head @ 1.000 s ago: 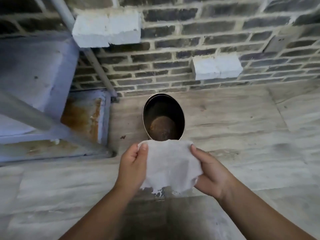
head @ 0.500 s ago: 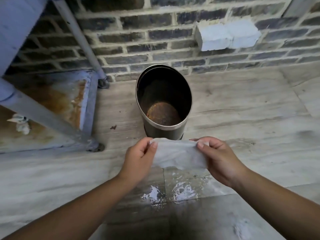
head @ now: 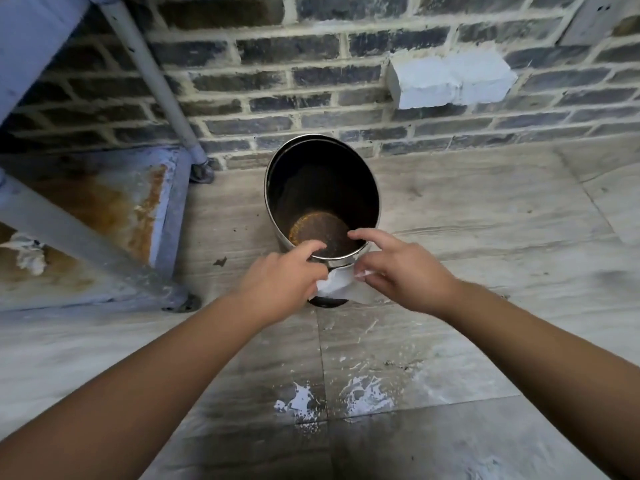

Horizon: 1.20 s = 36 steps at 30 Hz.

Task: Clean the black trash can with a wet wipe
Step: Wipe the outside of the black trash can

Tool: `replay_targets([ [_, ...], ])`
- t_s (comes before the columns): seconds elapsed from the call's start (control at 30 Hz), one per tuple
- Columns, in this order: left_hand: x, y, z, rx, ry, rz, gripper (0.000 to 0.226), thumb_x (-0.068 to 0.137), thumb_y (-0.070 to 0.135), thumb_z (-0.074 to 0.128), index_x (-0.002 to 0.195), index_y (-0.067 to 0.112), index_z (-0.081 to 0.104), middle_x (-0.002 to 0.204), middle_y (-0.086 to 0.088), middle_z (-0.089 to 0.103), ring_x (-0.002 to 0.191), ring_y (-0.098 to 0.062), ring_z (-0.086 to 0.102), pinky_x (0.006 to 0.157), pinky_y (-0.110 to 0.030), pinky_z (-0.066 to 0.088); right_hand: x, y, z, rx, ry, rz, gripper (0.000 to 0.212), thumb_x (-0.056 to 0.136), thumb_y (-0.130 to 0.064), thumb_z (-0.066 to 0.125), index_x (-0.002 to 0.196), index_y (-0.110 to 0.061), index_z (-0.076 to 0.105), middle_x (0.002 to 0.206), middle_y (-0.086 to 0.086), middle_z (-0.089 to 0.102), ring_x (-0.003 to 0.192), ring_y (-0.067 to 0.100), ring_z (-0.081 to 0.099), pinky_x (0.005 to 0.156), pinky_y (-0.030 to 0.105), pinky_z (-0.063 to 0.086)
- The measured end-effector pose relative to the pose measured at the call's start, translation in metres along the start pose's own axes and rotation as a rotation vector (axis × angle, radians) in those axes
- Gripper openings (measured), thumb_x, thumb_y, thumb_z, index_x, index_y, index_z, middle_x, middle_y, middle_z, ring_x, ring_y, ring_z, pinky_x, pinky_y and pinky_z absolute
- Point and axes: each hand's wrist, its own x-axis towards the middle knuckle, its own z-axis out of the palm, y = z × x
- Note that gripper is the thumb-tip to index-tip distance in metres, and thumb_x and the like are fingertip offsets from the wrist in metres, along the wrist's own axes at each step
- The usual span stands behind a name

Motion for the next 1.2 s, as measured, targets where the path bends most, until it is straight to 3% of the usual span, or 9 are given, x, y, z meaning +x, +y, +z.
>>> replay_targets([
  [0.1, 0.013, 0.002, -0.001, 0.062, -0.053, -0.015, 0.019, 0.092, 0.024, 0.05, 0.104, 0.025, 0.064, 0.112, -0.003, 0.051, 0.078, -0.034, 0.059, 0.061, -0.036, 0.043, 0.021, 0.005, -0.008, -0.238, -0.214, -0.029, 0.021, 0.094, -0.03, 0.054, 0.108, -0.024, 0.067, 0.135, 0.0, 0.051, 0.096, 0.03, 0.065, 0.072, 0.039, 0.053],
  [0.27, 0.007, 0.002, -0.012, 0.02, -0.028, 0.034, 0.022, 0.093, 0.026, 0.052, 0.106, 0.029, 0.069, 0.104, 0.001, 0.054, 0.085, -0.024, 0.056, 0.063, -0.031, 0.033, 0.025, -0.001, -0.026, -0.121, -0.278, -0.076, 0.019, 0.093, -0.02, 0.058, 0.105, -0.017, 0.072, 0.12, 0.003, 0.058, 0.101, 0.024, 0.061, 0.08, 0.037, 0.05],
  [0.47, -0.001, -0.004, -0.063, -0.452, 0.013, 0.09, 0.009, 0.084, 0.025, 0.07, 0.079, 0.032, 0.074, 0.081, 0.008, 0.059, 0.07, -0.003, 0.056, 0.063, -0.029, 0.045, 0.023, -0.016, -0.069, 0.156, -0.159, -0.089, 0.004, 0.085, -0.013, 0.071, 0.089, -0.013, 0.073, 0.097, -0.004, 0.059, 0.087, 0.011, 0.056, 0.078, 0.027, 0.043],
  [0.63, 0.006, -0.015, -0.087, -0.874, -0.077, 0.019, 0.02, 0.084, 0.01, 0.071, 0.071, 0.025, 0.073, 0.083, -0.008, 0.069, 0.063, -0.019, 0.069, 0.065, -0.038, 0.057, 0.04, -0.021, -0.088, 0.368, -0.227, -0.004, 0.014, 0.089, -0.013, 0.067, 0.084, -0.025, 0.063, 0.096, -0.004, 0.062, 0.091, 0.014, 0.06, 0.086, 0.032, 0.047],
  [0.73, 0.016, -0.027, -0.079, -1.026, 0.032, -0.052, 0.028, 0.086, 0.011, 0.068, 0.071, 0.034, 0.073, 0.073, 0.006, 0.07, 0.059, -0.012, 0.066, 0.058, -0.028, 0.054, 0.05, -0.012, -0.077, 0.534, -0.149, 0.079, 0.01, 0.091, -0.012, 0.065, 0.085, -0.02, 0.067, 0.096, -0.006, 0.065, 0.093, 0.012, 0.063, 0.086, 0.031, 0.049],
  [0.9, 0.05, -0.035, -0.043, -0.757, 0.337, -0.142, 0.019, 0.088, 0.031, 0.062, 0.074, 0.044, 0.06, 0.128, 0.018, 0.046, 0.088, 0.014, 0.051, 0.08, -0.015, 0.039, 0.089, 0.008, -0.052, 0.737, 0.114, 0.248, 0.015, 0.094, -0.013, 0.06, 0.081, -0.019, 0.065, 0.098, -0.005, 0.056, 0.097, 0.011, 0.055, 0.083, 0.022, 0.042],
  [0.97, 0.064, -0.036, -0.032, -0.783, 0.381, -0.16, 0.02, 0.089, 0.028, 0.06, 0.074, 0.04, 0.056, 0.136, 0.004, 0.046, 0.118, 0.001, 0.048, 0.097, -0.02, 0.038, 0.104, 0.016, -0.046, 0.802, 0.141, 0.305, 0.012, 0.094, -0.013, 0.059, 0.082, -0.014, 0.063, 0.094, 0.0, 0.056, 0.087, 0.015, 0.055, 0.078, 0.03, 0.044],
  [1.03, 0.075, -0.042, -0.029, -0.838, 0.433, -0.18, 0.017, 0.089, 0.03, 0.056, 0.074, 0.038, 0.054, 0.117, -0.003, 0.054, 0.114, -0.02, 0.052, 0.096, -0.034, 0.04, 0.114, 0.02, -0.041, 0.855, 0.141, 0.331, 0.017, 0.094, -0.013, 0.058, 0.078, -0.017, 0.061, 0.085, -0.001, 0.057, 0.076, 0.014, 0.055, 0.069, 0.03, 0.045],
  [1.2, 0.076, -0.05, -0.017, -0.984, 0.381, -0.244, 0.013, 0.083, 0.036, 0.053, 0.071, 0.039, 0.056, 0.085, 0.016, 0.054, 0.085, -0.01, 0.052, 0.081, -0.033, 0.041, 0.115, 0.022, -0.019, 0.895, 0.173, 0.417, 0.019, 0.094, -0.017, 0.059, 0.077, -0.023, 0.063, 0.082, -0.005, 0.061, 0.072, 0.011, 0.058, 0.064, 0.027, 0.048],
])
